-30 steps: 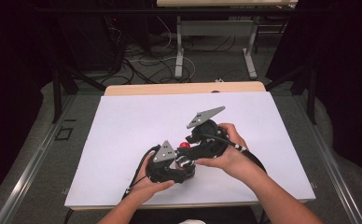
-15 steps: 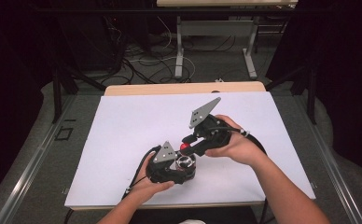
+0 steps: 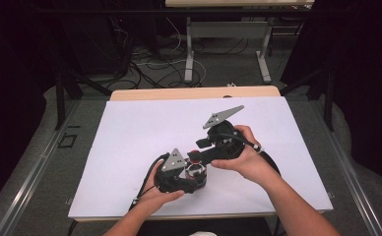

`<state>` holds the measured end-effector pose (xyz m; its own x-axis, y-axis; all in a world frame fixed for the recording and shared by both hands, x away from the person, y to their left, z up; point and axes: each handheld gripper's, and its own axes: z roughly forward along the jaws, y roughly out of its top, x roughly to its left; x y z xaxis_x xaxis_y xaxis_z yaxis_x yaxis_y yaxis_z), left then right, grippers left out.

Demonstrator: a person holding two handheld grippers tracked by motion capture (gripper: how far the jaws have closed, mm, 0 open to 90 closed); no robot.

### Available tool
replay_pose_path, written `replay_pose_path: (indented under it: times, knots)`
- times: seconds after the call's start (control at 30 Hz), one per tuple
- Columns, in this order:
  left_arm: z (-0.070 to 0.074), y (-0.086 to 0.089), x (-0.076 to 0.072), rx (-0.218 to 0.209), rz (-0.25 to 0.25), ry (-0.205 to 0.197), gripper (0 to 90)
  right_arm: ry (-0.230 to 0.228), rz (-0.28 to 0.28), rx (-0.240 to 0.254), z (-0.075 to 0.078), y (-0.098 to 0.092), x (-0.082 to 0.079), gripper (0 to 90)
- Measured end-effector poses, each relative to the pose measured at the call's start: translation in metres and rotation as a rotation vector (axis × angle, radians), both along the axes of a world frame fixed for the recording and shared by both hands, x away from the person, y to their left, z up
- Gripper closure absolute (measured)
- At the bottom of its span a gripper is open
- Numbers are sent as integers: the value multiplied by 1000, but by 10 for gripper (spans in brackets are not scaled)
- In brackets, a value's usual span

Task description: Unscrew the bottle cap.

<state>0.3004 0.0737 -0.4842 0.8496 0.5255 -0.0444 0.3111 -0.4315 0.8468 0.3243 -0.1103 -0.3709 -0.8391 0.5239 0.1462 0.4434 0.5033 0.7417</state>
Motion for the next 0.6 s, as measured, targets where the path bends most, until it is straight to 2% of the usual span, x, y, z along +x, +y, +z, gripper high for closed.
replay_pose_path:
  times: [0.07, 0.1, 0.2, 0.23, 0.27, 0.33, 0.43, 0.47, 0.5, 0.53, 0.6]
  knots:
    - [0, 0, 0, -2, 3, 11, 302, -29, -69, -29, 0, 4, -7, 513]
    - [0, 0, 0, -5, 8, 7, 302, -31, -81, -40, 0, 6, -10, 514]
    - [0, 0, 1, 3, 8, -5, 302, -26, -98, -66, -3, 13, -16, 523]
    - [1, 1, 0, 9, 2, -2, 302, -31, -91, -71, -4, 14, -16, 540]
    - [1, 1, 0, 2, 7, -4, 302, -43, -92, -83, -5, 15, -16, 594]
    - [1, 1, 0, -4, 14, -6, 302, -56, -88, -92, -6, 16, -15, 606]
    - [2, 3, 1, 0, 3, 5, 302, -64, -2, -95, -5, 13, -10, 609]
    - [1, 2, 1, -2, 4, -2, 302, -70, 85, -93, -5, 11, -3, 610]
    - [1, 2, 0, 0, 0, 5, 302, -70, 85, -93, -5, 11, -3, 610]
    - [1, 2, 0, 1, -8, 13, 302, -44, 130, -90, -5, 8, 2, 611]
    - [0, 1, 0, -2, -18, 3, 302, -50, 259, -76, -6, 3, 14, 610]
